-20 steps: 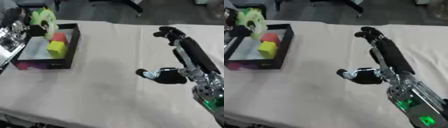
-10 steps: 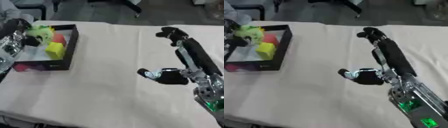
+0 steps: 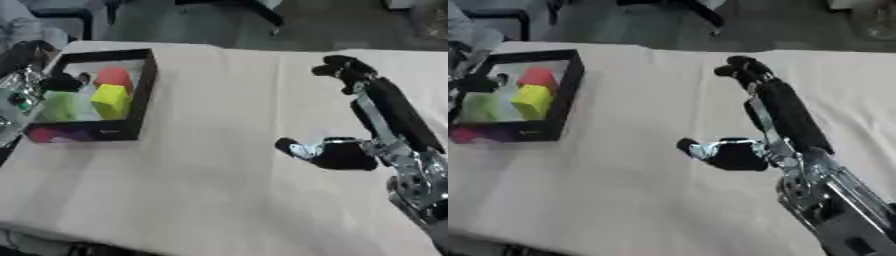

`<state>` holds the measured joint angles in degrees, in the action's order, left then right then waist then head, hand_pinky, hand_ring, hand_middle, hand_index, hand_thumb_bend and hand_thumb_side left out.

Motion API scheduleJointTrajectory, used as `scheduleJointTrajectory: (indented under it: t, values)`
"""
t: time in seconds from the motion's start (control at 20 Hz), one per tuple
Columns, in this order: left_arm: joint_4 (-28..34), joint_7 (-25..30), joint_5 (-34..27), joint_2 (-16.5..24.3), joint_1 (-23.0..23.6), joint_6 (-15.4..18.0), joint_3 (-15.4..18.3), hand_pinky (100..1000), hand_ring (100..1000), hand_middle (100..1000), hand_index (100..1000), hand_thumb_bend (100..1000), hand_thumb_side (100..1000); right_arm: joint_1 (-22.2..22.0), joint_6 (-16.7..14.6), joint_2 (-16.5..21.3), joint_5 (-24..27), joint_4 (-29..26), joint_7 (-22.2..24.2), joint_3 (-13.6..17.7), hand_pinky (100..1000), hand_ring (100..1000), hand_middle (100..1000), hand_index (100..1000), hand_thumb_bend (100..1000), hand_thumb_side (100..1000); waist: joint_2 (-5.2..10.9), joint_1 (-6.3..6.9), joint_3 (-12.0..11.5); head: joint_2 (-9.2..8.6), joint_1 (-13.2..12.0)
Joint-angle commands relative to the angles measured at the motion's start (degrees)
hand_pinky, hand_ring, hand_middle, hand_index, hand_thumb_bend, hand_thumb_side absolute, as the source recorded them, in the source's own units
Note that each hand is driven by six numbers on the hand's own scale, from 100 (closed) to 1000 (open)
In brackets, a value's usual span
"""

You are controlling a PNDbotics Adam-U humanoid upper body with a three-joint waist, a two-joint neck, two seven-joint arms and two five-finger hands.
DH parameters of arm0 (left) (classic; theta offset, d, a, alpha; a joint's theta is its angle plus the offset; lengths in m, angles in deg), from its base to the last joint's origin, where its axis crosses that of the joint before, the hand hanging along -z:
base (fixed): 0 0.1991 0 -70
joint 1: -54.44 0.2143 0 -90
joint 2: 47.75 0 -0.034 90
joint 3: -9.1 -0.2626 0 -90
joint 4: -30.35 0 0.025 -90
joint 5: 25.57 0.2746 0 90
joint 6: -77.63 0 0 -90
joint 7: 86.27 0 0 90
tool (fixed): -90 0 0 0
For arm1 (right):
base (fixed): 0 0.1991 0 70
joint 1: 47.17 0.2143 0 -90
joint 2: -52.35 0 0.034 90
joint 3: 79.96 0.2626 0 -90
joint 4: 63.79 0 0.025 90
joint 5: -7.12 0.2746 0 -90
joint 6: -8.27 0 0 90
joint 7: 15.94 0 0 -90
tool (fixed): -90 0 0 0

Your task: Pick up the objects with one hand, pass them to the other hand, and then place them into the box on the other side of the table.

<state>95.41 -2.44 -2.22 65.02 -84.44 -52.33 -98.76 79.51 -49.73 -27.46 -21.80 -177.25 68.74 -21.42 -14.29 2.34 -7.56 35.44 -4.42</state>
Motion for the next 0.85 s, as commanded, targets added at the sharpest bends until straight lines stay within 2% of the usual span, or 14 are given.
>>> scheduleJointTrajectory:
  t: [0.05,0.1,0.15,0.25,0.3,0.35,0.45,0.55,0.65,0.75,0.85]
  values:
    - [2.4,-0.8,-1.4,2.3,-0.6,-0.4,1.6,833,739,671,757,100,336,0.3,0.0,0.7,0.4,-1.1,-0.6,1.0,764,880,904,838,717,317,0.28,-0.28,-0.2,0.0,0.1]
    - [3.5,-1.1,-2.2,2.4,-0.5,-0.2,1.9,828,727,660,754,100,425,0.2,0.0,0.7,0.6,-1.1,-0.9,1.2,762,880,904,837,706,311,0.33,-0.31,-0.2,0.07,0.2]
    - [4.8,-1.5,-3.0,2.3,-0.4,0.3,2.5,825,712,648,750,100,585,0.1,0.1,0.7,0.8,-1.1,-1.3,1.5,761,880,905,835,697,311,0.4,-0.35,-0.2,0.22,0.4]
    - [7.4,-2.3,-4.7,1.8,-0.2,1.7,3.8,825,701,645,754,100,721,-0.4,0.2,0.9,1.7,-1.1,-2.4,2.3,758,881,906,832,692,306,0.56,-0.48,-0.1,0.53,0.6]
    - [8.7,-2.4,-5.5,1.5,-0.1,2.4,4.5,825,698,643,756,100,738,-0.7,0.2,1.0,2.2,-1.1,-3.1,2.9,757,881,907,831,685,306,0.64,-0.56,0.0,0.65,0.6]
    - [9.9,-2.1,-6.3,1.1,0.2,3.2,5.2,828,690,645,769,100,807,-1.2,0.3,1.2,2.9,-1.1,-3.8,3.8,752,882,909,828,633,339,0.74,-0.66,0.1,0.87,0.7]
    - [12.6,-1.1,-7.9,0.2,1.1,4.8,6.6,830,689,656,786,100,868,-2.0,0.2,1.7,4.5,-1.1,-5.4,6.1,746,884,913,829,569,382,0.93,-0.88,0.4,1.11,1.0]
    - [15.4,-0.8,-9.6,-0.7,2.4,6.5,8.0,832,691,666,801,104,915,-2.9,-0.1,2.1,6.2,-1.1,-7.1,8.8,741,885,916,832,542,406,1.05,-1.09,0.6,1.28,1.4]
    - [18.2,-1.4,-11.4,-1.5,4.1,8.3,9.0,829,685,663,812,159,917,-4.5,-0.5,2.5,7.9,-1.1,-8.8,11.6,723,881,917,834,626,329,1.14,-1.29,0.9,1.42,1.9]
    - [20.9,-2.8,-13.0,-2.0,5.9,9.9,9.8,825,678,657,810,149,901,-6.4,-0.5,2.8,9.5,-1.1,-10.5,14.2,711,875,917,836,649,299,1.19,-1.45,1.1,1.36,2.2]
    - [23.4,-4.2,-14.5,-2.5,7.9,11.5,10.2,820,671,651,804,100,865,-8.5,-0.5,2.9,11.1,-1.1,-12.0,16.7,696,862,915,829,653,297,1.23,-1.54,1.4,1.41,2.3]
